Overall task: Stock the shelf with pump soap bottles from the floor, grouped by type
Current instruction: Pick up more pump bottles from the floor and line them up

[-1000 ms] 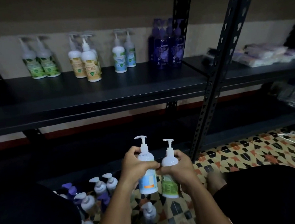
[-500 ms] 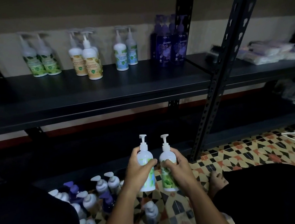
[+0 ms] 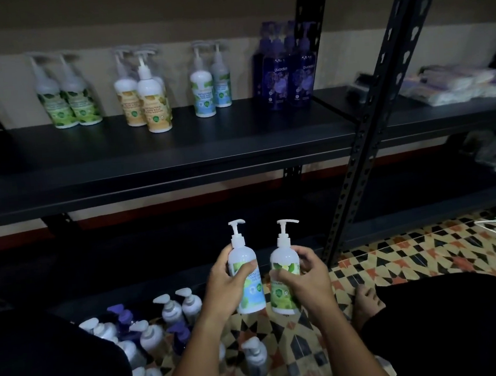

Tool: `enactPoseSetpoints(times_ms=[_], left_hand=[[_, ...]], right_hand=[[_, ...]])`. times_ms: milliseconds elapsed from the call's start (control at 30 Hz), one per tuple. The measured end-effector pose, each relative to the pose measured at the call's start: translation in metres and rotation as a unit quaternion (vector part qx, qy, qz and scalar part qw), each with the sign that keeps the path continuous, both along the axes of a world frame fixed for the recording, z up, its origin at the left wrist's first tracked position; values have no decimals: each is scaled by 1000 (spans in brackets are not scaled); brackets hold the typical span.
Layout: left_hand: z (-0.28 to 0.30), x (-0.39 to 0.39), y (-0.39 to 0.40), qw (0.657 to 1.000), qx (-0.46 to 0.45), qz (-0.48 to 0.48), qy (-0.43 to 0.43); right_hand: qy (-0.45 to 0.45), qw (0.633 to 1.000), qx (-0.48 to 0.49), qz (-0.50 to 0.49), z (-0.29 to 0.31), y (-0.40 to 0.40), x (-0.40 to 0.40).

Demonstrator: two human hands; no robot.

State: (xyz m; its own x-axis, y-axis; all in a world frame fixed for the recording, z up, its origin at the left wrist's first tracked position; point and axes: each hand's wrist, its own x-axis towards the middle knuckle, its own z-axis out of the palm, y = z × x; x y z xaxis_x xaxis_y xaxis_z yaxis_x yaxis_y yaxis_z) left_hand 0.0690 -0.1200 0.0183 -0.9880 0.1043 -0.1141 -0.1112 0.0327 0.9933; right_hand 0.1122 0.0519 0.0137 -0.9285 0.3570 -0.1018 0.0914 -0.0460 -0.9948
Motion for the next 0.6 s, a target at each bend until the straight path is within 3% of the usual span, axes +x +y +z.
enactPoseSetpoints(times_ms=[233, 600], left_hand=[[3, 5, 4, 998, 14, -52, -17], [7, 10, 3, 999, 9, -8, 43]], right_hand=[[7, 999, -11, 33, 3, -1, -2], [21, 1000, -7, 8, 5, 1, 0]])
